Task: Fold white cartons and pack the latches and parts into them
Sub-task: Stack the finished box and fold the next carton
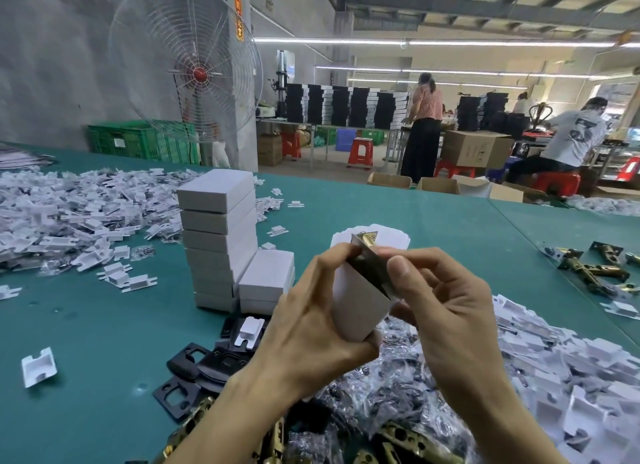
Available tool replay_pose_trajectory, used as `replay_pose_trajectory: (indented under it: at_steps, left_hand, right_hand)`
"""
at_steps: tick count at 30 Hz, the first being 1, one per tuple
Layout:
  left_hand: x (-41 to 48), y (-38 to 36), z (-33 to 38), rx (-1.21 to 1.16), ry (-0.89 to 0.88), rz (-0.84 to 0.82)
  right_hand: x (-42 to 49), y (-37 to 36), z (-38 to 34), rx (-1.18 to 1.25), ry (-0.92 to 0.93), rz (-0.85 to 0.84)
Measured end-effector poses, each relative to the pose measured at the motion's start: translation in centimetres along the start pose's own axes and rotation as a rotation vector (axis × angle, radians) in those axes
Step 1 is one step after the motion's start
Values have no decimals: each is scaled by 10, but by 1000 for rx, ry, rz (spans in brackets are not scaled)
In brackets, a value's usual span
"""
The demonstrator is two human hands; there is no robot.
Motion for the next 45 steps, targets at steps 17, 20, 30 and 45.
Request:
replay_pose_trajectory:
  at_steps: [17, 20, 30, 45]
  left_hand:
    - [0, -2, 0, 125, 21, 53]
    - [0, -2, 2, 149, -5, 56]
    - [1, -1, 1, 35, 6, 32]
    - [1, 6, 6, -62, 7, 6]
  right_hand:
    - [-1, 12, 8, -98, -34, 56]
    - [0, 12, 8, -90, -45, 36]
    - [2, 4, 3, -140, -54, -162]
    - [1, 4, 4, -95, 87, -172]
Point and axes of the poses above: each hand's wrist, its own x-axis towards the middle knuckle, its own y-axis out of the back of the hand, z = x × y, the point moved 6 cm from there along x, towards the middle knuckle, and after that the axes turned 13 degrees about y, right-handed, at the moved point
